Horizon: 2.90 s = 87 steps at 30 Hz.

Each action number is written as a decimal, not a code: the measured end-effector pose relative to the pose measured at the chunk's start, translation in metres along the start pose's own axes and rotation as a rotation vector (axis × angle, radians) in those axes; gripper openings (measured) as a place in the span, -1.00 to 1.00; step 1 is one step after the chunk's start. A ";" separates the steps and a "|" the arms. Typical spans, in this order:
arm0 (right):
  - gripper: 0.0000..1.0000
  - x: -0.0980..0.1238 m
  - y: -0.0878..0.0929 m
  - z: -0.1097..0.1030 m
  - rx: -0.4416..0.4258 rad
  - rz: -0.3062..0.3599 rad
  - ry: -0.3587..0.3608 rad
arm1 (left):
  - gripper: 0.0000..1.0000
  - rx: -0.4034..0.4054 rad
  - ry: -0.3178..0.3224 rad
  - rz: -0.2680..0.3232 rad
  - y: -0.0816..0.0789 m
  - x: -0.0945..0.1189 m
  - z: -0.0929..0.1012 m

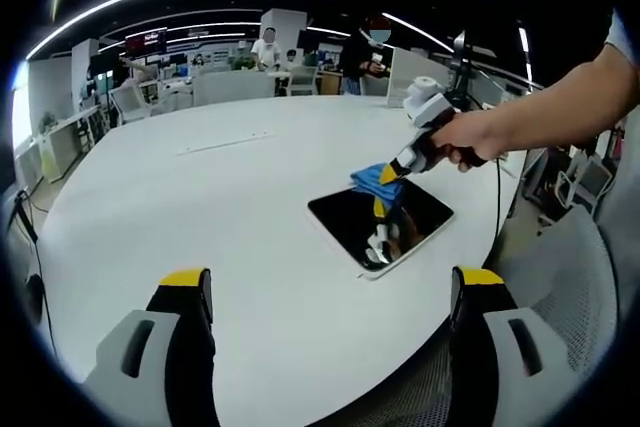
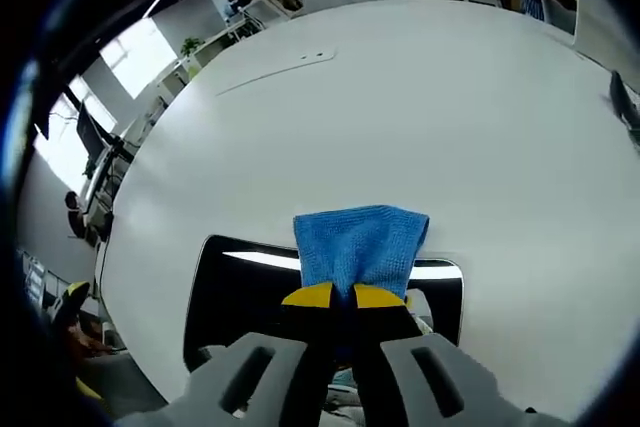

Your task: Wipe the mirror surface with the cleaning cloth until all visible marks leave the cleaned area.

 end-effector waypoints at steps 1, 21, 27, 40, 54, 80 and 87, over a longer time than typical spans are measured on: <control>-1.00 0.000 0.000 0.002 0.000 0.000 0.002 | 0.98 -0.001 0.000 -0.001 0.000 0.000 0.000; -1.00 0.003 0.004 0.010 -0.009 0.005 0.027 | 0.98 0.006 0.003 0.015 -0.001 -0.001 0.001; -1.00 0.012 0.013 0.008 -0.023 0.011 0.029 | 0.98 -0.007 0.017 0.033 -0.002 -0.001 0.005; -1.00 0.032 0.035 0.001 -0.050 0.015 0.022 | 0.97 -0.008 0.017 0.034 -0.004 -0.001 0.005; -1.00 0.055 0.060 -0.008 -0.068 0.016 0.011 | 0.98 -0.011 0.019 0.059 -0.011 0.000 0.006; -1.00 0.080 0.088 -0.016 -0.100 0.006 -0.016 | 0.98 0.035 0.008 0.068 -0.031 0.019 0.017; -1.00 0.083 0.091 -0.015 -0.104 0.003 -0.023 | 0.98 0.072 -0.008 0.083 -0.035 0.030 0.015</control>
Point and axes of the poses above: the point that each gripper's makers call its tool centre point, and the gripper's own axes: x roughly backward along the fingers, z roughly to its right, y roughly out of its underside, the point moved 9 cm from there along x, roughly backward along the fingers, and after that the axes turned 14 degrees about z, right-handed, at the moved point
